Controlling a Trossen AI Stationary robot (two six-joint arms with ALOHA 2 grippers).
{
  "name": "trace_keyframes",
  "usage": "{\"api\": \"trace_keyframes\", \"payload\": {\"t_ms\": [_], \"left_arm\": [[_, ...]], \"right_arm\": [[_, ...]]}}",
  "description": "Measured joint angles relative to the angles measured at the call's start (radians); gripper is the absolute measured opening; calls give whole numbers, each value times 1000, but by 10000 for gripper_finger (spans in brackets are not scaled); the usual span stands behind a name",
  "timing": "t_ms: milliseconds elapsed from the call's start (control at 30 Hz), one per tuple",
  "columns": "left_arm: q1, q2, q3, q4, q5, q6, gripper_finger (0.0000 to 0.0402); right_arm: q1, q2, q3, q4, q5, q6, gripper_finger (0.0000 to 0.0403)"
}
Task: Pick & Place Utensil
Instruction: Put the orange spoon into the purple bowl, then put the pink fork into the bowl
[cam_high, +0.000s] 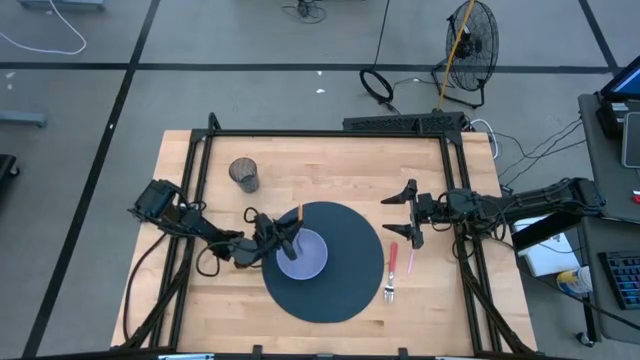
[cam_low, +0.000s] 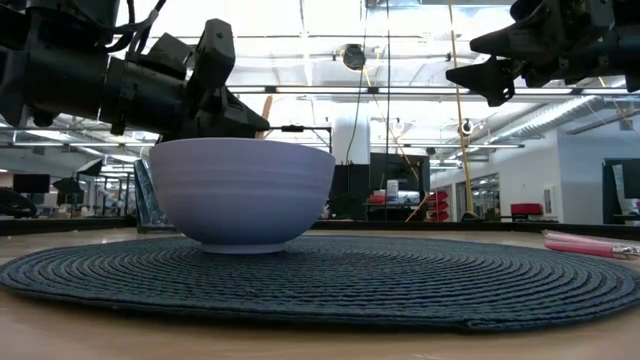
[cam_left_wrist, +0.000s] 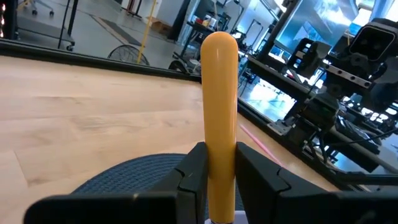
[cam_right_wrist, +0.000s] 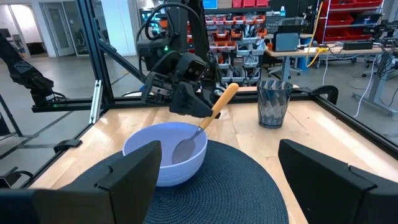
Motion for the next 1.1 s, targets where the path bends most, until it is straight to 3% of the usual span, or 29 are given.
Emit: {"api": "trace_keyframes", "payload": {"t_ms": [533,900,1100], "left_arm": [[-12,0,0,-34,-59,-11,80],[-30,0,0,-55,-103,-37,157],[-30,-1,0,-52,-103,-15,180]], "right_arm": [[0,0,0,-1,0,11,318],[0,0,0,-1,0,11,318],[0,0,0,-1,0,18,318]]}}
